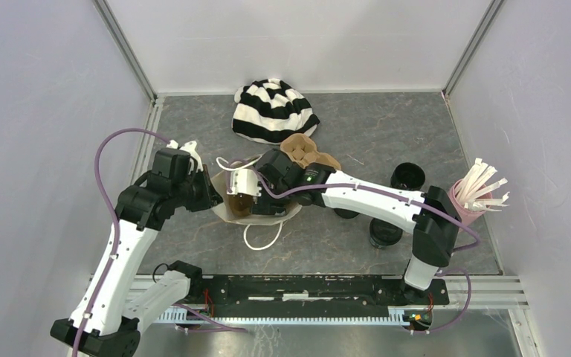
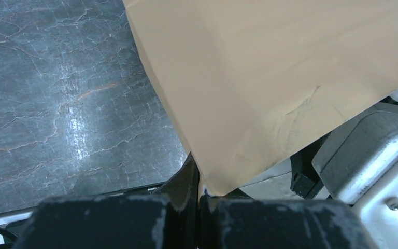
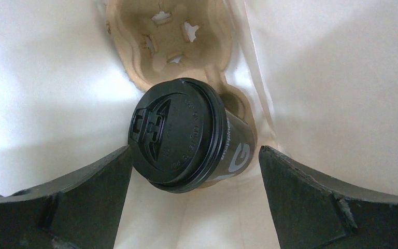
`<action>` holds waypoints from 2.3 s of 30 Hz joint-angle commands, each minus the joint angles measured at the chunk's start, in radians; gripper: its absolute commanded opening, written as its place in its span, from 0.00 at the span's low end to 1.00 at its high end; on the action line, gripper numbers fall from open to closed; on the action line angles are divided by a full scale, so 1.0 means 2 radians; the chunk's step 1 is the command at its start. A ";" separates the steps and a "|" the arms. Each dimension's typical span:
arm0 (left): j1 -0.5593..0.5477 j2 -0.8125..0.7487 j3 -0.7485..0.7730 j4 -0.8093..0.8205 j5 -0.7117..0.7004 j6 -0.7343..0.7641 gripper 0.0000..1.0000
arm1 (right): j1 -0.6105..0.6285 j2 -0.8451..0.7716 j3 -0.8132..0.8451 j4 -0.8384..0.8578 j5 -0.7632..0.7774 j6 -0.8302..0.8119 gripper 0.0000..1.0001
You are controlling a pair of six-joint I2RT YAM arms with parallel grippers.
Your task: Pack the takeout coffee
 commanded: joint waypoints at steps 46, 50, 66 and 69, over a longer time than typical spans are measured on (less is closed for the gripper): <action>-0.001 -0.038 -0.052 0.056 0.026 0.038 0.02 | -0.022 0.045 0.031 0.032 0.169 0.180 0.45; -0.001 -0.035 -0.055 0.094 0.009 0.053 0.02 | -0.010 0.023 0.031 0.014 0.162 0.171 0.51; -0.002 -0.067 -0.115 0.242 -0.009 0.093 0.02 | 0.010 -0.011 0.003 0.034 0.169 0.184 0.83; -0.002 -0.058 -0.110 0.233 0.008 0.083 0.02 | 0.010 -0.005 0.009 0.039 0.200 0.211 0.87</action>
